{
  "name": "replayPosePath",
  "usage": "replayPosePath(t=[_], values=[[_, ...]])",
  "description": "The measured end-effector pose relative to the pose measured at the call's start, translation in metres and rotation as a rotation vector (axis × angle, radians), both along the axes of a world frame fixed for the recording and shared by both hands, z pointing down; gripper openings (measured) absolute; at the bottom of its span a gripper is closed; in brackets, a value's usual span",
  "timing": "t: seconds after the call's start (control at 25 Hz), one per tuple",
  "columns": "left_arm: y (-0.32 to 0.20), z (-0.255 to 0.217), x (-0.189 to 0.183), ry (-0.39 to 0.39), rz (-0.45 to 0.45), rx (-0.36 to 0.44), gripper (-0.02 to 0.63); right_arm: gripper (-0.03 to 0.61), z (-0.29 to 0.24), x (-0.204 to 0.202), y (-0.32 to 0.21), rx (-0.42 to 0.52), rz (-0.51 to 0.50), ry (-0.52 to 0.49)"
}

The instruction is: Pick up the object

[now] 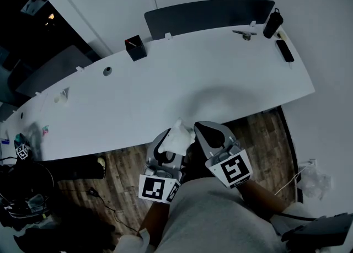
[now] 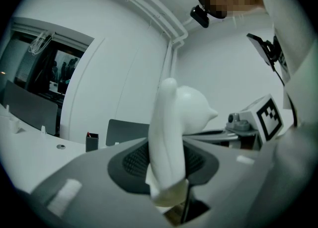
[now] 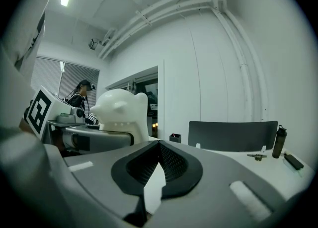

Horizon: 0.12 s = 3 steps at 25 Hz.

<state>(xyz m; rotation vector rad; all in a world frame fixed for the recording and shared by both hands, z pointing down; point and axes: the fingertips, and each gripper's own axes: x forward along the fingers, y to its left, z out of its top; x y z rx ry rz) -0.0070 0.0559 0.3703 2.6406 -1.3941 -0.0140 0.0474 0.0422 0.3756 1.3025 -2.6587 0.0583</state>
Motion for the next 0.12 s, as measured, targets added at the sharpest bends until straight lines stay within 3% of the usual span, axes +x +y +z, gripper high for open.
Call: replayPosePath(t=[0.12], values=[[0.0003,0.0006,-0.0003,0.007,0.001,-0.004,0.143,0.0,-0.0002,-0.0008,0.0004,0.0,0.001,-0.005]])
